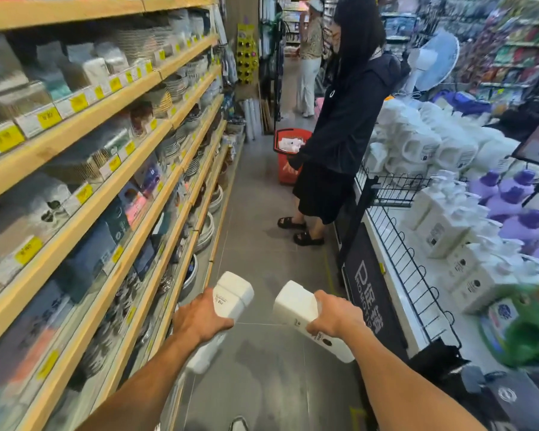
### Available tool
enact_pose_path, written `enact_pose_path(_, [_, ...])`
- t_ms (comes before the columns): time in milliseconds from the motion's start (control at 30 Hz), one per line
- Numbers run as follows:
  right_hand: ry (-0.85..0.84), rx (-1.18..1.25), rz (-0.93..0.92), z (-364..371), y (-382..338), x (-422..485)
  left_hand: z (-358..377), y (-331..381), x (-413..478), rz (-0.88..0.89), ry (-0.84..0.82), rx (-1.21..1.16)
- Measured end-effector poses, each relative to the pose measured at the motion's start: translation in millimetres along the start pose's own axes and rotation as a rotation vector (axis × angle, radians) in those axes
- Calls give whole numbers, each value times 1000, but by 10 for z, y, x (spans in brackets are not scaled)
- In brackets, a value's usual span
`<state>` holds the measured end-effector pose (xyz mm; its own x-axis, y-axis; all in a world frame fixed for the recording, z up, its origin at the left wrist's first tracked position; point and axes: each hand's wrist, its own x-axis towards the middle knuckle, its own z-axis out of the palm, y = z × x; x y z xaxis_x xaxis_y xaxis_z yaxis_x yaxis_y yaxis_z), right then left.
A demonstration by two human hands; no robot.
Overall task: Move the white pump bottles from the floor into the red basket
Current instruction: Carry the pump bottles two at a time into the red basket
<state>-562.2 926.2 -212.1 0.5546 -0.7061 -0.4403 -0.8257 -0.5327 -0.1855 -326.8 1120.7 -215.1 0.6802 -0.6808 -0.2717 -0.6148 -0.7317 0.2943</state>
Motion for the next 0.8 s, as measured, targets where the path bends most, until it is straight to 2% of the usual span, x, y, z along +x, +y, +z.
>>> enact_pose_path(433, [25, 4, 13, -499, -610, 1017, -463, -170, 1318, 44, 6, -15])
enact_pose_path(800, [-45, -22, -9, -801, -721, 2075, -580, -20, 2315, 17, -17, 37])
